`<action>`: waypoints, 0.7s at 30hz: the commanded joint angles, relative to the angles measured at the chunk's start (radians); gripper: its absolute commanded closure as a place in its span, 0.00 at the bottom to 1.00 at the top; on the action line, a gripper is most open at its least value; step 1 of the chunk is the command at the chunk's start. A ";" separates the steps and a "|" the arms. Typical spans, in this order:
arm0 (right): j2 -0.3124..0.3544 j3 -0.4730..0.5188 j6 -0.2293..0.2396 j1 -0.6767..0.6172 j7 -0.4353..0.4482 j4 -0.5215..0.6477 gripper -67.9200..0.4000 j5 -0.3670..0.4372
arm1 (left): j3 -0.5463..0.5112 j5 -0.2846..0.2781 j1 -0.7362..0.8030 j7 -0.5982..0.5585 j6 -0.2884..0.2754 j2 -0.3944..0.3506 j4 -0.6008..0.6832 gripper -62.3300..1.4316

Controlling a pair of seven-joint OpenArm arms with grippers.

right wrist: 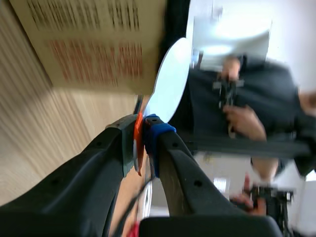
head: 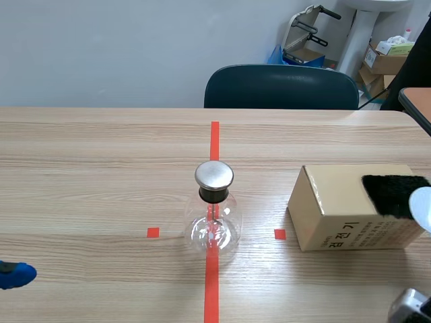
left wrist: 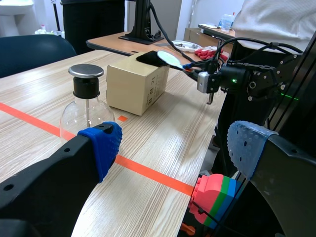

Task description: Do the electroscope experiment

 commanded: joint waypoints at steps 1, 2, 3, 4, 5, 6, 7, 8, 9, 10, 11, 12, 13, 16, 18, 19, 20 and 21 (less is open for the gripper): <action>0.013 0.003 -0.041 -0.002 0.019 0.002 0.97 -0.003 | -0.005 0.001 0.000 -0.018 -0.003 0.002 0.023 0.25; 0.013 0.002 -0.040 -0.002 0.042 0.002 0.97 -0.004 | -0.005 0.001 0.000 -0.018 -0.003 0.002 0.023 0.25; 0.013 0.001 -0.040 -0.002 0.081 0.002 0.97 -0.005 | -0.005 0.001 0.000 -0.018 -0.003 0.002 0.023 0.25; 0.013 0.001 -0.040 -0.002 0.124 0.002 0.97 -0.005 | -0.005 0.001 0.000 -0.018 -0.003 0.002 0.023 0.25; 0.013 0.001 -0.040 -0.002 0.164 0.002 0.97 -0.005 | -0.005 0.001 0.000 -0.018 -0.003 0.002 0.023 0.25; 0.013 0.001 -0.040 -0.002 0.194 0.002 0.97 -0.005 | -0.005 0.001 0.000 -0.018 -0.003 0.002 0.023 0.25; 0.013 0.001 -0.041 -0.002 0.206 0.002 0.97 -0.005 | -0.005 0.001 0.000 -0.018 -0.003 0.002 0.023 0.25; 0.013 0.001 -0.041 -0.002 0.203 0.002 0.97 -0.004 | -0.005 0.001 0.000 -0.018 -0.003 0.002 0.023 0.25; 0.013 0.001 -0.041 -0.002 0.186 0.002 0.97 -0.003 | -0.005 0.001 0.000 -0.018 -0.003 0.002 0.023 0.25; 0.013 0.002 -0.041 -0.002 0.155 0.002 0.97 -0.003 | -0.005 0.001 0.000 -0.018 -0.003 0.002 0.023 0.25; 0.013 0.003 -0.041 -0.002 0.116 0.002 0.97 -0.003 | -0.005 0.001 0.000 -0.018 -0.003 0.002 0.023 0.25; 0.013 0.003 -0.041 -0.002 0.080 0.002 0.97 -0.003 | -0.005 0.001 0.000 -0.018 -0.003 0.002 0.023 0.25; 0.013 0.003 -0.041 -0.002 0.052 0.002 0.97 -0.003 | -0.005 0.001 0.000 -0.018 -0.003 0.002 0.023 0.25; 0.013 0.003 -0.041 -0.002 0.039 0.002 0.97 -0.004 | -0.005 0.001 0.000 -0.018 -0.003 0.002 0.023 0.25; 0.013 0.001 -0.041 -0.002 0.085 0.002 0.97 -0.004 | -0.005 0.001 0.000 -0.018 -0.003 0.002 0.023 0.25; 0.013 -0.001 -0.041 -0.002 0.106 0.002 0.97 -0.004 | -0.005 0.001 0.000 -0.018 -0.003 0.002 0.023 0.25; 0.013 -0.004 -0.041 -0.002 0.120 0.002 0.97 -0.004 | -0.005 0.001 0.000 -0.018 -0.003 0.002 0.023 0.25; 0.013 -0.008 -0.042 -0.002 0.126 0.002 0.97 -0.004 | -0.005 0.001 0.000 -0.018 -0.003 0.002 0.023 0.25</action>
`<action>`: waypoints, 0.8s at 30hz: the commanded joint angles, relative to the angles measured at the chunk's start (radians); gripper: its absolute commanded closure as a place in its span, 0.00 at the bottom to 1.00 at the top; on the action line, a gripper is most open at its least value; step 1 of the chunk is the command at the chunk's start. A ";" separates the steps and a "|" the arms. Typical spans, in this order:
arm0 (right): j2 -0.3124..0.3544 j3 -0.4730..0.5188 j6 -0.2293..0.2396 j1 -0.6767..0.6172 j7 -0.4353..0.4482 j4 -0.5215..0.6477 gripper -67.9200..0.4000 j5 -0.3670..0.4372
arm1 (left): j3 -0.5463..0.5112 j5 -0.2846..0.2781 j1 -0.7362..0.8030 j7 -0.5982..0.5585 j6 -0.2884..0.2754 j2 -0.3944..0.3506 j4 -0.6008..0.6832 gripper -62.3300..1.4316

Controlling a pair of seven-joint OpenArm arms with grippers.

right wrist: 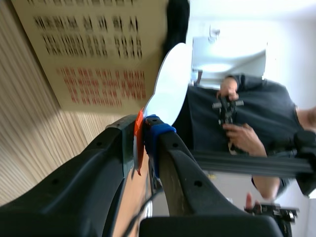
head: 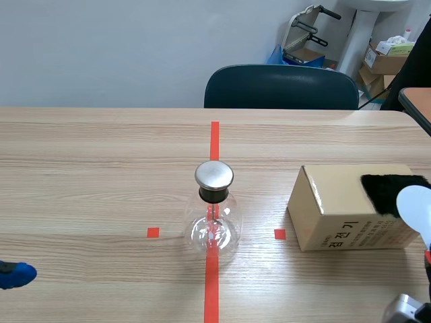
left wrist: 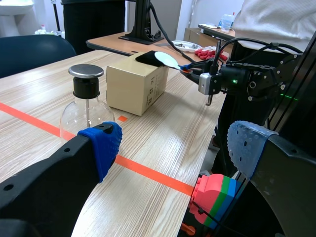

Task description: Do the electroscope experiment

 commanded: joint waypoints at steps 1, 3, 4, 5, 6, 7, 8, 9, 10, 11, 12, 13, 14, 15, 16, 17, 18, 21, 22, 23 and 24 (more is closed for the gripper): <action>0.014 -0.008 -0.044 -0.002 0.000 0.002 0.97 -0.003 | -0.005 0.001 0.000 -0.018 -0.003 0.002 0.023 0.25; 0.014 -0.009 -0.046 -0.002 0.000 0.002 0.97 -0.003 | -0.005 0.001 0.000 -0.018 -0.003 0.002 0.023 0.25; 0.014 -0.008 -0.046 -0.002 0.000 0.002 0.97 -0.003 | -0.005 0.001 0.000 -0.018 -0.003 0.002 0.023 0.25; 0.014 -0.008 -0.046 -0.002 -0.001 0.002 0.97 -0.003 | -0.005 0.001 0.000 -0.018 -0.003 0.002 0.023 0.25; 0.014 -0.008 -0.046 -0.002 -0.001 0.002 0.97 -0.003 | -0.005 0.001 0.000 -0.018 -0.003 0.002 0.023 0.25; 0.014 -0.008 -0.046 -0.002 -0.001 0.002 0.97 -0.003 | -0.005 0.001 0.000 -0.018 -0.003 0.002 0.023 0.25; 0.014 -0.008 -0.046 -0.002 -0.001 0.002 0.97 -0.003 | -0.005 0.001 0.000 -0.018 -0.003 0.002 0.023 0.25; 0.014 -0.008 -0.046 -0.002 -0.001 0.002 0.97 -0.003 | -0.005 0.001 -0.001 -0.018 -0.003 0.002 0.023 0.25; 0.014 -0.008 -0.046 -0.002 -0.001 0.002 0.97 -0.003 | -0.005 0.001 -0.001 -0.018 -0.003 0.002 0.023 0.25; 0.014 -0.008 -0.046 -0.002 -0.002 0.002 0.97 -0.003 | -0.005 0.001 -0.001 -0.018 -0.003 0.002 0.024 0.25; 0.014 -0.008 -0.046 -0.002 -0.005 0.002 0.97 -0.003 | -0.005 0.001 -0.001 -0.018 -0.003 0.002 0.024 0.25; 0.014 -0.008 -0.046 -0.002 -0.005 0.002 0.97 -0.003 | -0.005 0.001 -0.001 -0.018 -0.003 0.002 0.024 0.25; 0.014 -0.008 -0.046 -0.002 -0.005 0.002 0.97 -0.003 | -0.005 0.001 -0.001 -0.018 -0.003 0.002 0.024 0.25; 0.014 -0.008 -0.046 -0.002 -0.005 0.002 0.97 -0.002 | -0.005 0.001 -0.004 -0.018 -0.003 0.002 0.024 0.25; 0.014 -0.008 -0.046 -0.002 -0.005 0.002 0.97 -0.002 | -0.005 0.001 -0.003 -0.018 -0.003 0.002 0.024 0.25; 0.014 -0.008 -0.046 -0.002 -0.005 0.003 0.97 -0.001 | -0.005 0.001 -0.003 -0.018 -0.003 0.002 0.024 0.25; 0.014 -0.008 -0.046 -0.002 -0.007 0.007 0.97 0.002 | -0.005 0.001 -0.004 -0.018 -0.003 0.002 0.024 0.25; 0.014 -0.009 -0.045 -0.002 -0.029 0.040 0.97 0.009 | -0.005 0.001 -0.009 -0.018 -0.003 0.002 0.024 0.25; 0.014 -0.009 -0.036 -0.002 -0.038 0.059 0.97 0.013 | -0.005 0.001 -0.009 -0.018 -0.003 0.002 0.024 0.25; 0.014 -0.010 -0.027 -0.002 -0.050 0.079 0.97 0.019 | -0.005 0.001 -0.011 -0.018 -0.003 0.002 0.024 0.25; 0.014 -0.011 -0.016 -0.002 -0.063 0.103 0.97 0.025 | -0.005 0.001 -0.017 -0.016 -0.003 0.003 0.024 0.25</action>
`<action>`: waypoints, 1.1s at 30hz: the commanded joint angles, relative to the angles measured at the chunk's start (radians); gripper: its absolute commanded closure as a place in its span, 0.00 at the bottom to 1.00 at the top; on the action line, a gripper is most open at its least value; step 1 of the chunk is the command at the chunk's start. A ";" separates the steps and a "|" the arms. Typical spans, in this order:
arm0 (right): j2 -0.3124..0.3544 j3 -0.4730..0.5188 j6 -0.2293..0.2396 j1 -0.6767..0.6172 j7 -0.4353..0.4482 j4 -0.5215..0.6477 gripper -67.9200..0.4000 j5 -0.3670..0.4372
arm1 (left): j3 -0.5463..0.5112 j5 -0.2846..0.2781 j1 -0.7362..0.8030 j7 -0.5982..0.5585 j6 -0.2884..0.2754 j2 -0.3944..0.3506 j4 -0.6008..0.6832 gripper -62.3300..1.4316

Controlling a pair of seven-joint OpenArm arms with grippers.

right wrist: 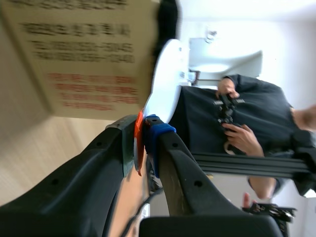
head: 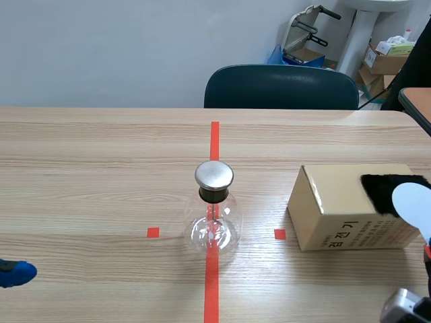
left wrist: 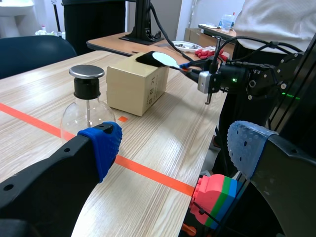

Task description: Do the electroscope experiment

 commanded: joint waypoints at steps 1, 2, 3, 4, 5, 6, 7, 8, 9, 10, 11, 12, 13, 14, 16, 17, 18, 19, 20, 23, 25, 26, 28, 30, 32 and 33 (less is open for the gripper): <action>0.014 -0.003 -0.012 0.001 -0.024 0.068 0.97 0.017 | -0.005 0.001 -0.018 -0.010 -0.003 0.005 0.024 0.25; 0.014 -0.004 0.003 0.000 -0.039 0.093 0.97 0.017 | -0.005 0.000 -0.024 0.002 -0.003 0.008 0.024 0.25; 0.014 -0.008 0.015 -0.003 -0.054 0.118 0.97 0.017 | -0.005 0.001 -0.037 0.015 -0.003 0.014 0.024 0.25; 0.014 -0.014 0.024 -0.005 -0.072 0.143 0.97 0.017 | -0.005 0.000 -0.048 0.039 -0.003 0.022 0.024 0.27; 0.014 -0.019 0.032 -0.008 -0.086 0.166 0.97 0.017 | -0.005 0.001 -0.061 0.066 -0.003 0.032 0.024 0.33; 0.014 -0.027 0.040 -0.016 -0.102 0.192 0.97 0.017 | -0.005 0.001 -0.077 0.096 -0.003 0.043 0.023 0.40; 0.014 -0.034 0.046 -0.019 -0.114 0.217 0.97 0.021 | -0.005 0.001 -0.089 0.121 -0.003 0.054 0.023 0.49; 0.014 -0.043 0.046 -0.024 -0.131 0.243 0.97 0.023 | -0.005 0.001 -0.104 0.145 -0.003 0.064 0.023 0.58; 0.014 -0.054 0.046 -0.031 -0.148 0.268 0.97 0.026 | -0.005 0.001 -0.119 0.165 -0.003 0.075 0.023 0.65; 0.014 -0.066 0.046 -0.035 -0.165 0.295 0.97 0.030 | -0.005 0.001 -0.134 0.185 -0.003 0.086 0.023 0.71; 0.014 -0.079 0.046 -0.038 -0.182 0.320 0.97 0.032 | -0.005 0.001 -0.150 0.202 -0.003 0.097 0.023 0.74; 0.014 -0.092 0.046 -0.038 -0.202 0.344 0.97 0.032 | -0.005 0.001 -0.168 0.223 -0.003 0.108 0.023 0.75; 0.015 -0.106 0.048 -0.038 -0.224 0.367 0.97 0.032 | -0.005 0.001 -0.185 0.244 -0.003 0.121 0.023 0.76; 0.018 -0.122 0.056 -0.037 -0.249 0.389 0.97 0.032 | -0.005 0.002 -0.203 0.270 -0.003 0.135 0.023 0.77; 0.026 -0.159 0.079 -0.037 -0.309 0.435 0.97 0.025 | -0.005 0.003 -0.237 0.323 -0.003 0.166 0.021 0.82; 0.032 -0.180 0.088 -0.037 -0.340 0.454 0.97 0.016 | -0.005 0.005 -0.253 0.348 -0.003 0.183 0.018 0.84; 0.038 -0.203 0.091 -0.036 -0.365 0.470 0.97 0.009 | -0.005 0.006 -0.271 0.368 -0.003 0.203 0.011 0.85; 0.043 -0.226 0.091 -0.034 -0.388 0.482 0.97 0.002 | -0.005 0.009 -0.288 0.386 -0.003 0.223 0.001 0.85; 0.049 -0.251 0.091 -0.034 -0.415 0.492 0.97 -0.011 | -0.005 0.010 -0.306 0.406 -0.003 0.244 -0.012 0.85; 0.068 -0.324 0.090 -0.034 -0.483 0.511 0.97 -0.047 | -0.005 0.012 -0.361 0.456 -0.003 0.306 -0.067 0.89; 0.072 -0.368 0.089 -0.034 -0.526 0.516 0.97 -0.076 | -0.005 0.012 -0.397 0.478 -0.003 0.347 -0.112 0.89; 0.074 -0.388 0.085 -0.032 -0.544 0.516 0.97 -0.091 | -0.005 0.012 -0.414 0.485 -0.003 0.367 -0.135 0.89; 0.081 -0.431 0.075 -0.031 -0.579 0.516 0.97 -0.114 | -0.004 0.012 -0.444 0.500 -0.003 0.402 -0.178 0.89; 0.086 -0.473 0.059 -0.028 -0.616 0.516 0.97 -0.143 | 0.002 0.013 -0.473 0.501 -0.003 0.433 -0.224 0.89; 0.092 -0.511 0.056 -0.017 -0.655 0.516 0.97 -0.178 | 0.014 0.013 -0.502 0.500 -0.003 0.462 -0.269 0.89; 0.095 -0.531 0.056 -0.016 -0.674 0.516 0.97 -0.194 | 0.018 0.016 -0.515 0.500 -0.003 0.477 -0.291 0.89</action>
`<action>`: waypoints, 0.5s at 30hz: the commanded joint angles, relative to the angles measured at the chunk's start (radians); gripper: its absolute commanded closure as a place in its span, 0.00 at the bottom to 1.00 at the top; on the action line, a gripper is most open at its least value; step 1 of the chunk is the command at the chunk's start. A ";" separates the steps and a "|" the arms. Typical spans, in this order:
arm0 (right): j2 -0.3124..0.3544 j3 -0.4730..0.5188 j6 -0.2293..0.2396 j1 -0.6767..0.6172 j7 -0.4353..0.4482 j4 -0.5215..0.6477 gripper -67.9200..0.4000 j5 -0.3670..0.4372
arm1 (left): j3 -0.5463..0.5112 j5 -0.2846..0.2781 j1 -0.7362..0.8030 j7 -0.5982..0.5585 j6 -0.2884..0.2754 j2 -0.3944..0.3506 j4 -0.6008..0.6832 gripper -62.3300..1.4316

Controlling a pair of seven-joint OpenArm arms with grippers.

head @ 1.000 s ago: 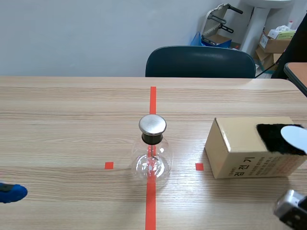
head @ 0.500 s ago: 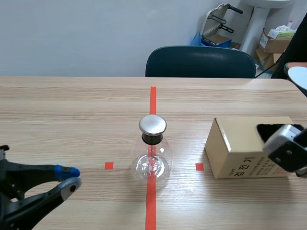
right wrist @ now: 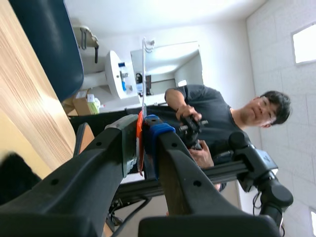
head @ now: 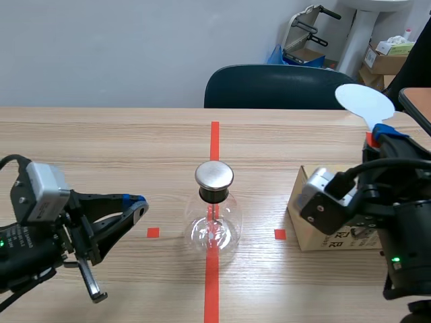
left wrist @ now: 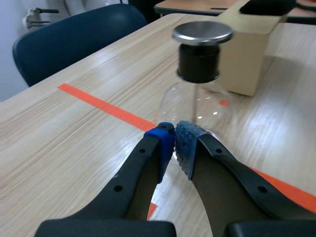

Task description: Do the electroscope experiment

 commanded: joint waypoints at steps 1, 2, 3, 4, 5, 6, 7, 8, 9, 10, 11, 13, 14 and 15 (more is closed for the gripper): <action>0.018 -0.016 -0.011 0.023 -0.021 0.008 0.97 -0.017 | 0.016 -0.003 -0.020 -0.013 -0.003 0.020 -0.010 0.89; 0.019 -0.033 -0.011 0.025 -0.035 0.008 0.97 -0.031 | 0.021 -0.002 -0.030 -0.013 -0.003 0.035 -0.033 0.89; 0.019 -0.047 -0.011 0.025 -0.043 0.008 0.97 -0.045 | 0.027 0.001 -0.042 -0.013 -0.003 0.051 -0.057 0.89; 0.019 -0.060 -0.011 0.025 -0.050 0.008 0.97 -0.058 | 0.034 0.002 -0.051 -0.013 -0.003 0.064 -0.081 0.89; 0.019 -0.074 -0.008 0.025 -0.058 0.008 0.97 -0.071 | 0.043 0.005 -0.061 -0.013 -0.003 0.078 -0.104 0.89; 0.019 -0.088 -0.006 0.025 -0.069 0.008 0.97 -0.084 | 0.053 0.006 -0.071 -0.014 -0.003 0.091 -0.127 0.89; 0.019 -0.102 -0.004 0.025 -0.080 0.008 0.97 -0.097 | 0.064 0.009 -0.080 -0.014 -0.002 0.102 -0.149 0.89; 0.019 -0.114 -0.003 0.025 -0.093 0.006 0.97 -0.112 | 0.076 0.018 -0.089 -0.018 -0.002 0.113 -0.170 0.89; 0.019 -0.128 0.000 0.025 -0.104 0.003 0.97 -0.124 | 0.090 0.027 -0.098 -0.023 -0.002 0.124 -0.192 0.89; 0.019 -0.138 0.000 0.025 -0.114 0.000 0.97 -0.134 | 0.101 0.031 -0.105 -0.027 0.002 0.134 -0.211 0.89; 0.019 -0.150 0.000 0.028 -0.123 -0.008 0.97 -0.142 | 0.112 0.031 -0.111 -0.036 0.009 0.144 -0.230 0.89; 0.019 -0.174 0.000 0.040 -0.151 -0.031 0.97 -0.160 | 0.134 0.031 -0.125 -0.045 0.019 0.163 -0.265 0.89; 0.019 -0.183 0.000 0.046 -0.162 -0.044 0.97 -0.165 | 0.143 0.031 -0.131 -0.045 0.020 0.172 -0.280 0.89; 0.019 -0.191 0.000 0.053 -0.173 -0.059 0.97 -0.172 | 0.153 0.031 -0.138 -0.045 0.020 0.180 -0.294 0.90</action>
